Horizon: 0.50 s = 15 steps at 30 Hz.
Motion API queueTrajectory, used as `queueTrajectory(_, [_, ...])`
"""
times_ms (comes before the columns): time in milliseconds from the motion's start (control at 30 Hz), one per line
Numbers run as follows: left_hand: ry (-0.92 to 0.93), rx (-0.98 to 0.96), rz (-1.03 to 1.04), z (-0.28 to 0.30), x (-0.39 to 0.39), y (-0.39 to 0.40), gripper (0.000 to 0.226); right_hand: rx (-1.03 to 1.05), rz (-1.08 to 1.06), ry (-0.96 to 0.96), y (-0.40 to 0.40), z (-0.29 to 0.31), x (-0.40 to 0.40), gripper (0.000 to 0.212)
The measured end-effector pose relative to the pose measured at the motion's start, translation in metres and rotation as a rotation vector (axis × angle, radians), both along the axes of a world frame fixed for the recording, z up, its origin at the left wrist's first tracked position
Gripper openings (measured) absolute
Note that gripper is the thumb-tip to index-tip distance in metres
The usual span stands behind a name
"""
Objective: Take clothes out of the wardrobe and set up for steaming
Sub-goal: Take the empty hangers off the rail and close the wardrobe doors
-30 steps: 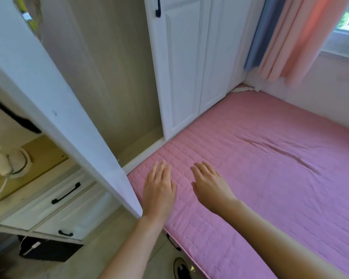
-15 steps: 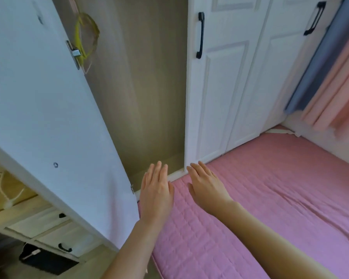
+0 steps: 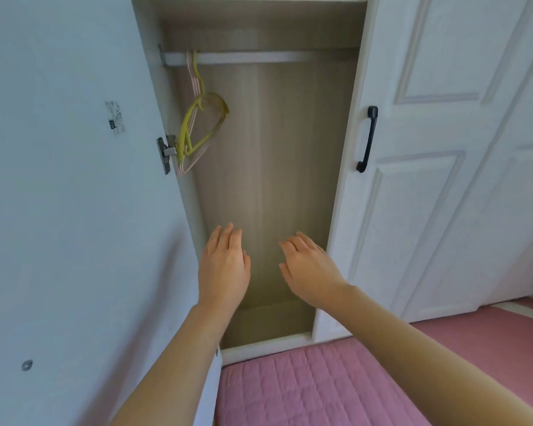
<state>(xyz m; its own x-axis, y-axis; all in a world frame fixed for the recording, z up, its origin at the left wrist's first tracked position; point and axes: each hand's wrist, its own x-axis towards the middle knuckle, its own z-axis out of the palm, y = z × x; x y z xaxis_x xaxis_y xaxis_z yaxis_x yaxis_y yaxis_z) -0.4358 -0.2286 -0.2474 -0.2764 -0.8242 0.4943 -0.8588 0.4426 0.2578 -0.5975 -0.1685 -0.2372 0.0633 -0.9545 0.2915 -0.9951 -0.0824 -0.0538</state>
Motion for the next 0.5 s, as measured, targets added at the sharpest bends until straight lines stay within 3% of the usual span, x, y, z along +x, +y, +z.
queueTrajectory(267, [0.032, -0.133, 0.078, 0.090, 0.000, -0.077, 0.045, 0.000, 0.086, -0.226, -0.092, 0.076, 0.000, 0.042])
queueTrajectory(500, [0.432, -0.001, 0.121, 0.172, -0.010, -0.137, 0.038, 0.064, 0.044, -0.683, -0.183, 0.133, 0.012, 0.036])
